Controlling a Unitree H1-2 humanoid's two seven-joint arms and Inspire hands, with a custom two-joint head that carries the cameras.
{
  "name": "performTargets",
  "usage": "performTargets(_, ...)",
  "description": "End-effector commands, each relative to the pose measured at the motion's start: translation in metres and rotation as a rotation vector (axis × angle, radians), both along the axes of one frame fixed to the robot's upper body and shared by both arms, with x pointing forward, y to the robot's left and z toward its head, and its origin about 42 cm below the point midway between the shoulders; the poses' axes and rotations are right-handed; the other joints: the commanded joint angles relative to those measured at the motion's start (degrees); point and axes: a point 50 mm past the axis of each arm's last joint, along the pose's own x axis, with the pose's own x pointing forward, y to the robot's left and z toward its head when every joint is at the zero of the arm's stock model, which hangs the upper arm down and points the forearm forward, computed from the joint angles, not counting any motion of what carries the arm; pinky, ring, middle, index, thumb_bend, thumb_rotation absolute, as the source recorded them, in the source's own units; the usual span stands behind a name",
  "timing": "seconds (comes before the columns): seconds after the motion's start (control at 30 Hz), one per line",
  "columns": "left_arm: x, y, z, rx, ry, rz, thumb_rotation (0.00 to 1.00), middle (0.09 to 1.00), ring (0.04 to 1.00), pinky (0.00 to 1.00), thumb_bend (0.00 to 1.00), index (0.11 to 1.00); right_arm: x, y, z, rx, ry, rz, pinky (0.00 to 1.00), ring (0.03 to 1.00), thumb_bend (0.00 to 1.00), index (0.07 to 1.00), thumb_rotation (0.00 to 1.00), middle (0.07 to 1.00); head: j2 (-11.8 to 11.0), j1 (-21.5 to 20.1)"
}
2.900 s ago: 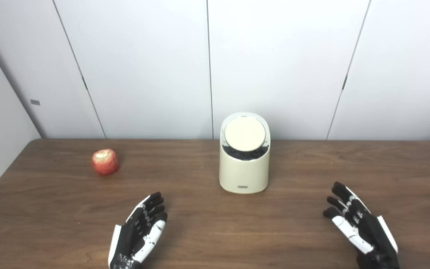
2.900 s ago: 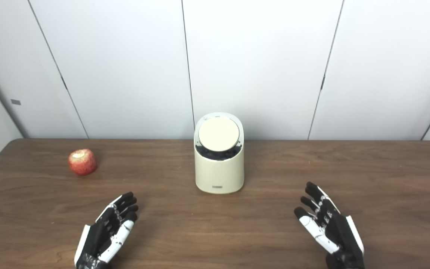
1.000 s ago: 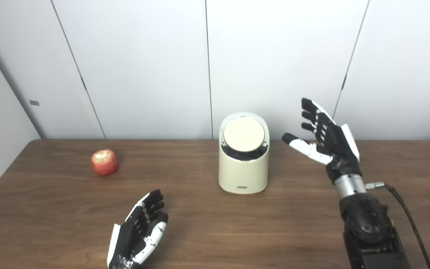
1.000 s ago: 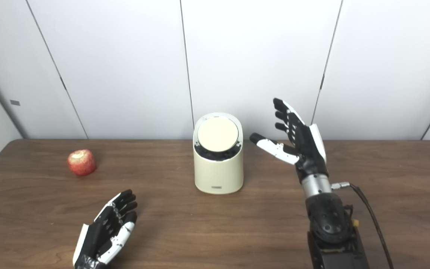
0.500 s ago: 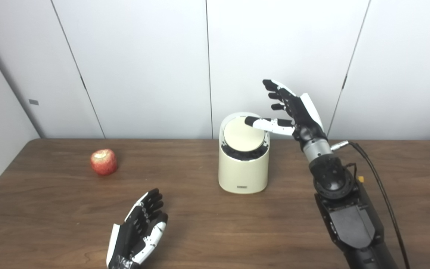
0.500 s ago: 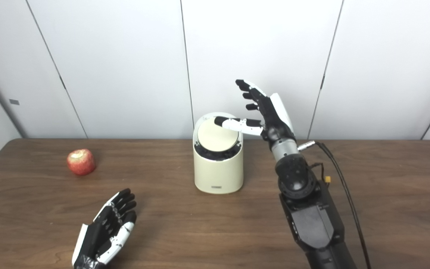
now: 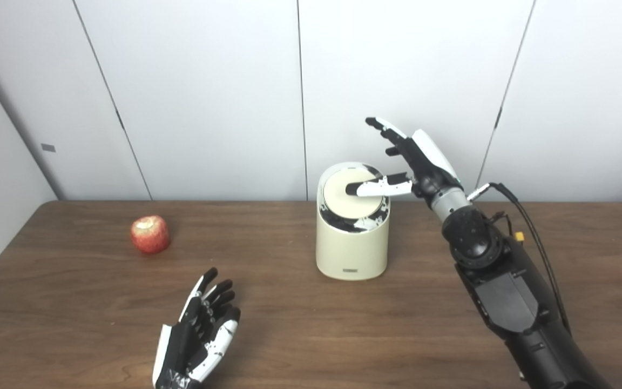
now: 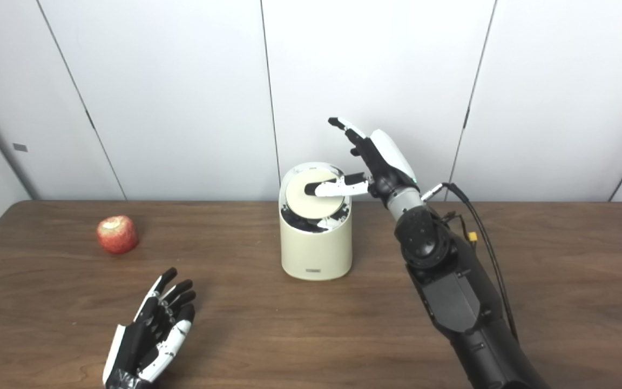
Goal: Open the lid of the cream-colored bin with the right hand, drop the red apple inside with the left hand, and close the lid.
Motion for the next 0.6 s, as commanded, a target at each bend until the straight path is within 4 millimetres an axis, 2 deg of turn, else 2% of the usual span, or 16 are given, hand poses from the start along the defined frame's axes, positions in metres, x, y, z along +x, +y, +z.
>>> performTargets(0.0, -0.0183, -0.0116, -0.0293, -0.052, 0.094, 0.006, 0.31, 0.86, 0.836, 0.83, 0.45, 0.999, 0.0044, 0.0122, 0.0369, -0.033, -0.099, 0.042, 0.83, 0.931, 0.91, 0.941, 0.36, 0.941, 0.23, 0.08)
performTargets(0.3, -0.0178, -0.013, -0.0287, -0.041, 0.099, -0.004, 0.37, 0.848, 0.825, 0.82, 0.47, 0.972, 0.0045, 0.0154, 0.0353, -0.089, -0.108, 0.05, 0.84, 0.923, 0.95, 0.925, 0.3, 0.927, 0.8, 0.35)
performTargets(0.57, -0.0179, -0.0125, -0.0278, -0.042, 0.098, 0.003, 0.35, 0.842, 0.82, 0.81, 0.47, 0.957, 0.0035, 0.0202, 0.0276, -0.149, -0.151, 0.06, 0.87, 0.919, 0.96, 0.91, 0.29, 0.918, 1.42, 0.14)
